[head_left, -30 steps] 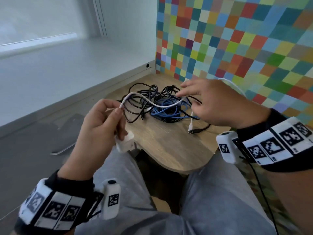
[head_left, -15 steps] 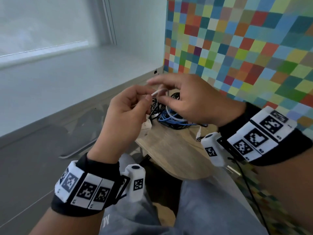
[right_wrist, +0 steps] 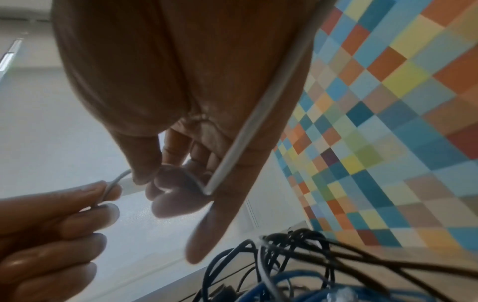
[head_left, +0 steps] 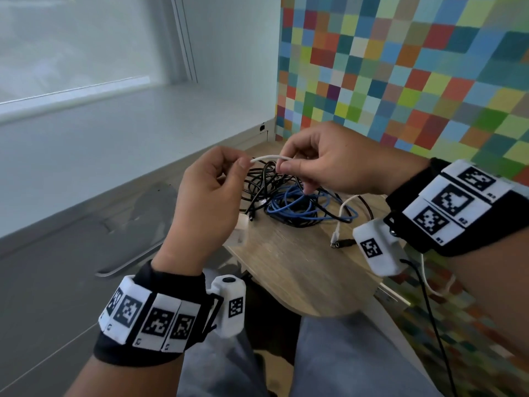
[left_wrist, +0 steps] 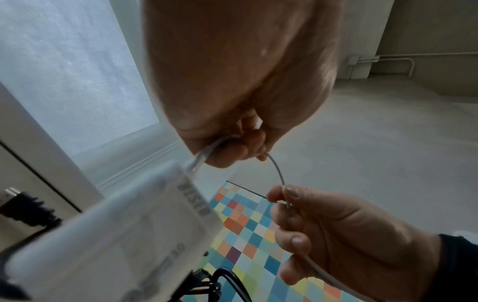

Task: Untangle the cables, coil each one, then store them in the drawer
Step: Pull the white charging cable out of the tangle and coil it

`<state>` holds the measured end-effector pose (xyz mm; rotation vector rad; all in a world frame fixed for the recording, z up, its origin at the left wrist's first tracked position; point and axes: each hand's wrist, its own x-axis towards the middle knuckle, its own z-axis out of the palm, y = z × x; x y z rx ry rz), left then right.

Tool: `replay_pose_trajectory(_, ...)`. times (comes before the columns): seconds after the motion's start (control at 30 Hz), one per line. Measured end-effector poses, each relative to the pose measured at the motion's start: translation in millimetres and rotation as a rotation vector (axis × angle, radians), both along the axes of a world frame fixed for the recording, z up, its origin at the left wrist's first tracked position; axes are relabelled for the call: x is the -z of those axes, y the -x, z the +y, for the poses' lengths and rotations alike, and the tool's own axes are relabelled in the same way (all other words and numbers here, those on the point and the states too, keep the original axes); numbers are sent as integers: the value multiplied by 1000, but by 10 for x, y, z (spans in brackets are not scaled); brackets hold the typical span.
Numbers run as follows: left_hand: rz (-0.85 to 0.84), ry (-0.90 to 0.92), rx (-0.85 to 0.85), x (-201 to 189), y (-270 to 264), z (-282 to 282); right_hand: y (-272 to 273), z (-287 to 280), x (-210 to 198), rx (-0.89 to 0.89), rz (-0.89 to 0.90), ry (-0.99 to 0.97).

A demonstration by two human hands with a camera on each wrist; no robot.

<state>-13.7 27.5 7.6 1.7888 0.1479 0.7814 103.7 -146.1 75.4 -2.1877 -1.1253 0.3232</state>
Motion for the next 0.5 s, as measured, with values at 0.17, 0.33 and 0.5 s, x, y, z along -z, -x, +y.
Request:
replay_pose_trajectory(0.17, 67, -15, 77, -18, 4, 54, 78, 57, 108, 33, 78, -107)
replay_pose_trajectory(0.33, 86, -81, 45, -57, 38, 112, 113, 105, 87, 67, 1, -119)
replay_pose_trajectory(0.5, 2, 206, 120, -73, -11, 150, 146, 146, 28, 81, 19, -158)
